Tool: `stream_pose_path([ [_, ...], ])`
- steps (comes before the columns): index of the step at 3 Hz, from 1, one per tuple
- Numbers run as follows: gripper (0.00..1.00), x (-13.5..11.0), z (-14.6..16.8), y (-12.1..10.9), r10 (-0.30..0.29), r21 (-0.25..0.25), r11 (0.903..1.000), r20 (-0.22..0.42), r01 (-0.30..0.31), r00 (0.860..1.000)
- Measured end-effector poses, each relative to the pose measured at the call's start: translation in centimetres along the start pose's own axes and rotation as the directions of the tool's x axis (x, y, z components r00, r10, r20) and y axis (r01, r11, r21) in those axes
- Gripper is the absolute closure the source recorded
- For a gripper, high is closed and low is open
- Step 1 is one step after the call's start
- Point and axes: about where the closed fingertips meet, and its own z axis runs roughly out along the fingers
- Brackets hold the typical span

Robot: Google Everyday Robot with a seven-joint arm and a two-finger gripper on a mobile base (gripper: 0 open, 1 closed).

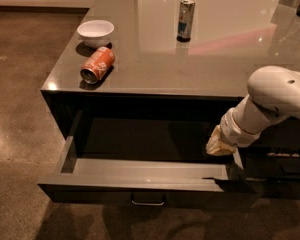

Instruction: Open top drawer

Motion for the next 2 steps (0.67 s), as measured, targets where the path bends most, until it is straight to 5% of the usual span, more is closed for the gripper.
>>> stream_pose_path([
  [1, 1.0, 0.0, 0.9, -1.7, -0.007, 0.017, 0.9998, 0.016, 0.007, 1.0],
  [2, 1.0, 0.1, 3.8, -1.4, 0.018, -0.025, 0.9996, 0.058, -0.016, 0.998],
])
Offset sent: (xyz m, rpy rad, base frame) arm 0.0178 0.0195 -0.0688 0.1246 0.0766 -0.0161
